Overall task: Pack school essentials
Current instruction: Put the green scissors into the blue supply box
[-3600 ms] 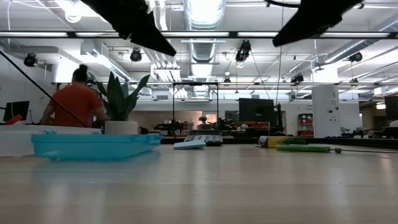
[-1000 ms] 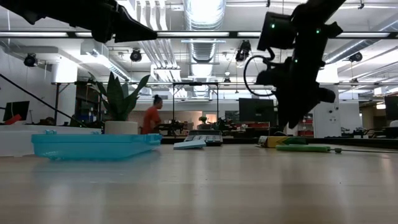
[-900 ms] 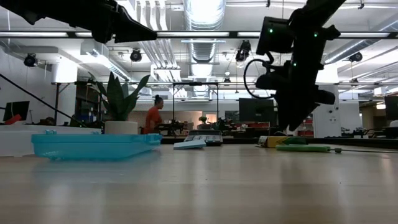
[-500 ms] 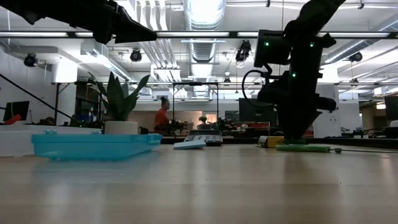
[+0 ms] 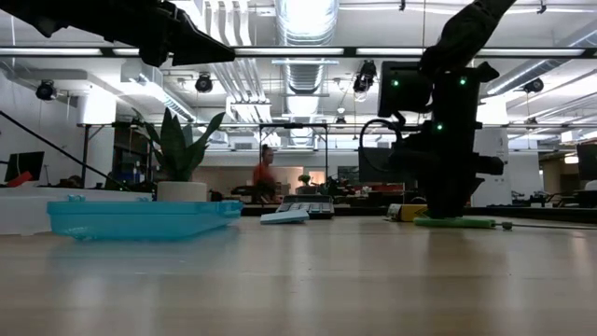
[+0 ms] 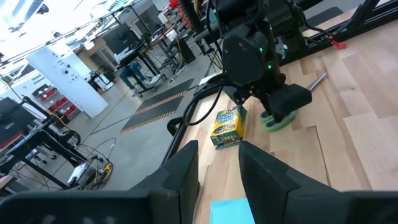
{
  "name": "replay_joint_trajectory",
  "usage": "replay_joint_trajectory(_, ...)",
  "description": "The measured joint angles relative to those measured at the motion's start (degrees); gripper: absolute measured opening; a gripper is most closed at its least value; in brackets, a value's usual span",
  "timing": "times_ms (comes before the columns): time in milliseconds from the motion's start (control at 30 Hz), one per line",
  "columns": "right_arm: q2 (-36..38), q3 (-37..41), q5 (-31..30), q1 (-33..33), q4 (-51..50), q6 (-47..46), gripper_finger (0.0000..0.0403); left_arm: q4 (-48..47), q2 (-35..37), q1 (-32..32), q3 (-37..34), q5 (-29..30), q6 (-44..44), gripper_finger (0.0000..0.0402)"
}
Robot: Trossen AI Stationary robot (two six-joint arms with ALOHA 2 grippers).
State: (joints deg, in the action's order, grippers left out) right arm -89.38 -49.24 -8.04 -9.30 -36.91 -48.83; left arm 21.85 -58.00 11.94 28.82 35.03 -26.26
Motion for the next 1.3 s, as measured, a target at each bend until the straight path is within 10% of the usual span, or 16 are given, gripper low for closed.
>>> replay_joint_trajectory(1300,8.4,0.3,0.8,0.7,1.4,1.9,0.0069,0.2,0.0,0.0,0.0,0.0,0.0,0.0099)
